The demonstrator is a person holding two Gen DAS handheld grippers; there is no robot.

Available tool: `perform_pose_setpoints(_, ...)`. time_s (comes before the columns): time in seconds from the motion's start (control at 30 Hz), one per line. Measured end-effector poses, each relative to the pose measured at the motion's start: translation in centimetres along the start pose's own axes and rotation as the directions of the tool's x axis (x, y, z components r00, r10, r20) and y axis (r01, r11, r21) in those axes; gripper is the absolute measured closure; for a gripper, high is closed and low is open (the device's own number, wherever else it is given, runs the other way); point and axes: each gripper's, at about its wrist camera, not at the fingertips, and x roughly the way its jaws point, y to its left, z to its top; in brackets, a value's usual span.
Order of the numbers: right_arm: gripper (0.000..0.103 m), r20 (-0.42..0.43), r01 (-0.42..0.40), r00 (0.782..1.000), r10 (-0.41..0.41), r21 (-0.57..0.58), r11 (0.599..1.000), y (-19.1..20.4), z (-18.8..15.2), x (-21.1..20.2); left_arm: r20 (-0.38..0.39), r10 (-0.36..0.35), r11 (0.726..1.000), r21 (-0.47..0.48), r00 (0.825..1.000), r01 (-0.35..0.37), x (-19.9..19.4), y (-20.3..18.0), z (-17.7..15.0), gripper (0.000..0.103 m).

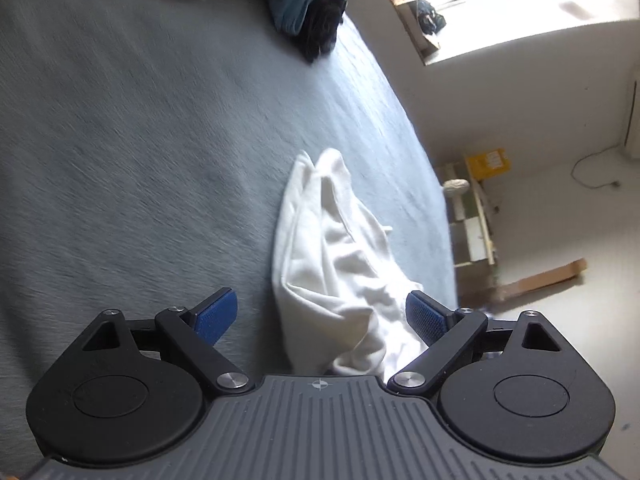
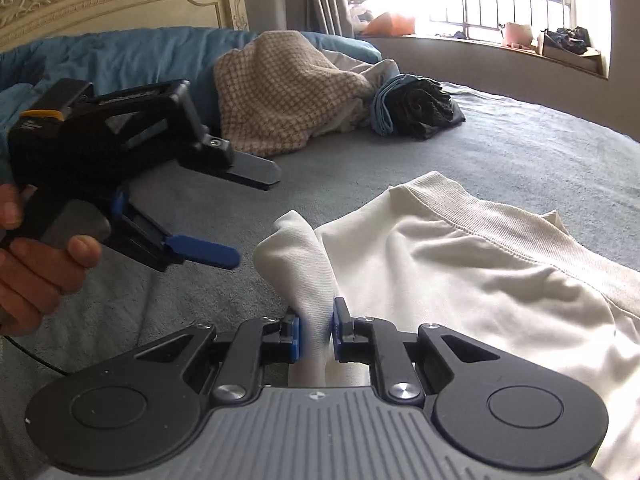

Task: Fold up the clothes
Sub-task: 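Grasp a corner of the white sweatshirt with the right gripper, then grasp the same sweatshirt corner with the left gripper beside the right gripper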

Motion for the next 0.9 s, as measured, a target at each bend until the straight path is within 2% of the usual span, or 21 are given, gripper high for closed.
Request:
perform_pose_setpoints(0.1,0.087,0.005,-0.004,1.0,0.004,-0.003,1.0,0.2,0.0,-0.4,-0.038,-0.022,0.999,-0.047,0.999,0.02,1.5,0.4,0.8,0.011)
perform_pose_setpoints(0.33,0.087,0.012,-0.011,1.0,0.011,-0.014,1.0,0.5,0.1,-0.7,-0.108,0.024,1.0,-0.018,0.994,-0.026,4.9,0.1,2.8,0.011)
perform_pose_setpoints(0.9,0.087,0.011,-0.028,1.0,0.028,0.012,1.0,0.5,0.0,-1.0,-0.132,0.083,0.992,0.103,0.988,-0.069,10.0,-2.0,5.8,0.014)
